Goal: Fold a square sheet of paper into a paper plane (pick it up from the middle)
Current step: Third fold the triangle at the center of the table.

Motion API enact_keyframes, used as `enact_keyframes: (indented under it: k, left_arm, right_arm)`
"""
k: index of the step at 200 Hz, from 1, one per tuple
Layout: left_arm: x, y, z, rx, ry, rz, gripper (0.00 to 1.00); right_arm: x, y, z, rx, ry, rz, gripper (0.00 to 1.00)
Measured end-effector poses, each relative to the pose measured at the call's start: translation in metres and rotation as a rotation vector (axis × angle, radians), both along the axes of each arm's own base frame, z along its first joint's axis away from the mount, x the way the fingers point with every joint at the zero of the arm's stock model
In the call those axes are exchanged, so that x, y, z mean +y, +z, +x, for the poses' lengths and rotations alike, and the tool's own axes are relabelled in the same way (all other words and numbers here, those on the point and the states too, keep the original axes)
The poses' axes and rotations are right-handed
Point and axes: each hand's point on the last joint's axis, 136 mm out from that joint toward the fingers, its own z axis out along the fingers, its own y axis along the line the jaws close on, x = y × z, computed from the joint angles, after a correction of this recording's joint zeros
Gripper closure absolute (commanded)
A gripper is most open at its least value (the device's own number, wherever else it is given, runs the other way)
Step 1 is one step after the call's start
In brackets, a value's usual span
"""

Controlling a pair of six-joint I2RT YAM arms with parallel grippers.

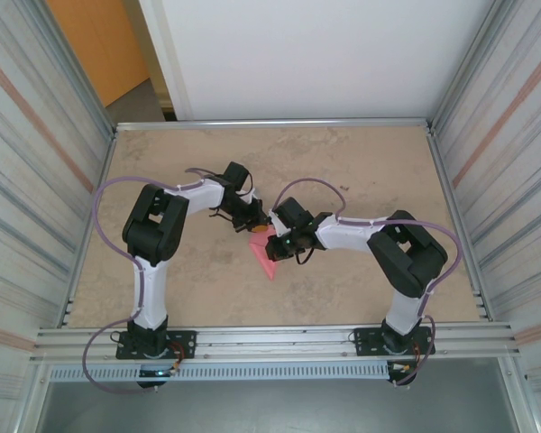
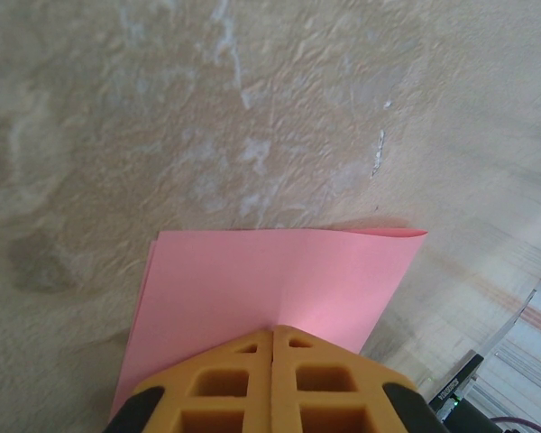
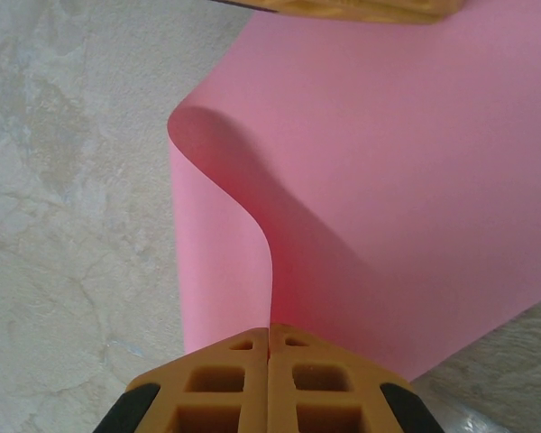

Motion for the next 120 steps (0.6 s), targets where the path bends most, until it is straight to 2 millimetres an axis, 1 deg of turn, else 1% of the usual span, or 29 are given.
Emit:
enact_keyframes:
  k: [21,71,101,120]
  left_arm:
    - [0.0,0.0,0.0,0.0,0.0,-0.001,0.93]
    - [0.003,0.003,0.002,0.0,0.008,0.0,0.89]
    - [0.011,0.015,0.011,-0.027,0.032,-0.008,0.91]
    - [0.016,0.016,0.013,-0.031,0.044,0.0,0.92]
  right_arm:
    - [-0.001,-0.002,0.0,0.005,-0.001,-0.005,1.0]
    - [-0.001,-0.004,-0.001,0.008,0.0,-0.008,1.0]
    - [-0.001,-0.004,-0.001,0.008,0.0,-0.008,1.0]
    - [-0.001,-0.004,-0.001,0.008,0.0,-0.008,1.0]
